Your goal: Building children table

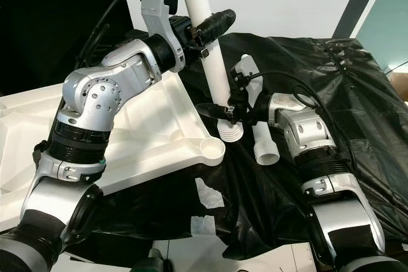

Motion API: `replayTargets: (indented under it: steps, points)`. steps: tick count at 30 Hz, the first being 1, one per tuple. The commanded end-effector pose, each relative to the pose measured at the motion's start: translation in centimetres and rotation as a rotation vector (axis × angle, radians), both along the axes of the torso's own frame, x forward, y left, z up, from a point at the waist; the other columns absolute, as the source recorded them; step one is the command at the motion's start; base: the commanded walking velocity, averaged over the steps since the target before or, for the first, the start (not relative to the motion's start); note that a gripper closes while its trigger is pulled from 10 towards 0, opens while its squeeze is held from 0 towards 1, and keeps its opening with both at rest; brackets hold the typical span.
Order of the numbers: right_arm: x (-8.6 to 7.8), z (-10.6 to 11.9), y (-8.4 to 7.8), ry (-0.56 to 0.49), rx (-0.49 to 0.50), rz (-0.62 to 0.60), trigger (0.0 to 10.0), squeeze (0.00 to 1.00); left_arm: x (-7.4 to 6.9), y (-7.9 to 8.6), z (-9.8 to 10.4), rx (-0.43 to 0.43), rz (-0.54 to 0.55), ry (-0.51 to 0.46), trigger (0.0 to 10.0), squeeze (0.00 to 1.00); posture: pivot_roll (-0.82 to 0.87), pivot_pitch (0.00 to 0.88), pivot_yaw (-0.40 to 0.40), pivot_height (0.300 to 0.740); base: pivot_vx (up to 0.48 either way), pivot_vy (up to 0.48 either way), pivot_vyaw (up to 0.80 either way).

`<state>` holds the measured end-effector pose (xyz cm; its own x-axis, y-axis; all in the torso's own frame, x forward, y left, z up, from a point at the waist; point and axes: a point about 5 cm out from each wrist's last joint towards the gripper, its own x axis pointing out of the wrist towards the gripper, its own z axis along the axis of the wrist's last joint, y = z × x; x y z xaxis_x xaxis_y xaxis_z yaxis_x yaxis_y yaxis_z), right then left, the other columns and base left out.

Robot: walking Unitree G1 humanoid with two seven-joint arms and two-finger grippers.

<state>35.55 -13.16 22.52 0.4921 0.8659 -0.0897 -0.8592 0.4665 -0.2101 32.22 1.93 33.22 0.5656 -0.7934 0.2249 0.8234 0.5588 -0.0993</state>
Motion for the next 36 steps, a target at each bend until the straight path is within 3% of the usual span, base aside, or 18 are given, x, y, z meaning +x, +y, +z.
replayTargets:
  steps: [1,7,8,9,10,13,27,28,31,32,33,36]
  points:
    - [0.2,0.8,0.0,-0.012,0.021,-0.014,10.0,1.0,-0.3,-0.6,0.5,0.026,-0.041,-0.035,10.0,0.0,0.09,0.012,0.006,0.74,0.0,0.0,0.0]
    - [0.6,0.8,0.8,-0.02,0.042,-0.112,10.0,0.98,0.3,-1.2,0.7,0.03,0.067,-0.03,10.0,0.0,0.09,0.016,-0.002,0.74,0.0,0.0,0.0]
    - [0.7,0.7,1.0,-0.02,0.041,-0.126,10.0,0.3,0.5,-1.3,0.7,0.036,0.089,-0.029,10.0,0.0,0.09,0.018,-0.003,0.74,0.0,0.0,0.0]
    - [0.7,0.7,1.0,-0.02,0.041,-0.126,10.0,0.3,0.5,-1.3,0.7,0.036,0.089,-0.029,10.0,0.0,0.09,0.018,-0.003,0.74,0.0,0.0,0.0]
    - [0.7,0.5,1.4,-0.018,0.041,-0.144,10.0,0.0,0.7,-1.4,0.7,0.034,0.112,-0.02,10.0,0.0,0.09,0.022,-0.002,0.74,0.0,0.0,0.0]
    - [0.7,-0.3,2.7,-0.014,0.047,-0.175,10.0,0.0,1.2,-1.5,1.1,0.028,0.173,-0.003,10.0,0.0,0.09,0.027,0.001,0.74,0.0,0.0,0.0]
    - [1.3,-0.7,4.1,-0.026,0.066,-0.303,10.0,0.0,1.1,-2.3,2.1,0.022,0.219,-0.022,10.0,0.0,0.1,0.027,0.004,0.74,0.0,0.0,0.0]
    - [1.3,-0.6,4.2,-0.028,0.07,-0.319,6.7,0.0,1.1,-2.5,2.1,0.023,0.223,-0.024,10.0,0.0,0.1,0.027,0.004,0.74,0.0,0.0,0.0]
    - [1.4,-0.6,4.4,-0.031,0.073,-0.335,7.5,0.0,1.0,-2.7,2.2,0.024,0.226,-0.027,10.0,0.0,0.1,0.027,0.004,0.74,0.0,0.0,0.0]
    - [1.4,-0.6,4.4,-0.034,0.071,-0.338,6.9,0.0,0.9,-2.8,2.2,0.027,0.228,-0.031,10.0,0.0,0.1,0.027,0.003,0.74,0.0,0.0,0.0]
    - [1.4,-0.6,4.5,-0.038,0.071,-0.341,4.9,0.0,0.9,-2.9,2.2,0.026,0.227,-0.03,10.0,0.0,0.1,0.027,0.003,0.74,0.0,0.0,0.0]
    - [1.4,-0.5,4.7,-0.049,0.069,-0.35,4.5,0.0,0.8,-3.3,2.2,0.026,0.224,-0.025,10.0,0.0,0.1,0.027,0.003,0.74,0.0,0.0,0.0]
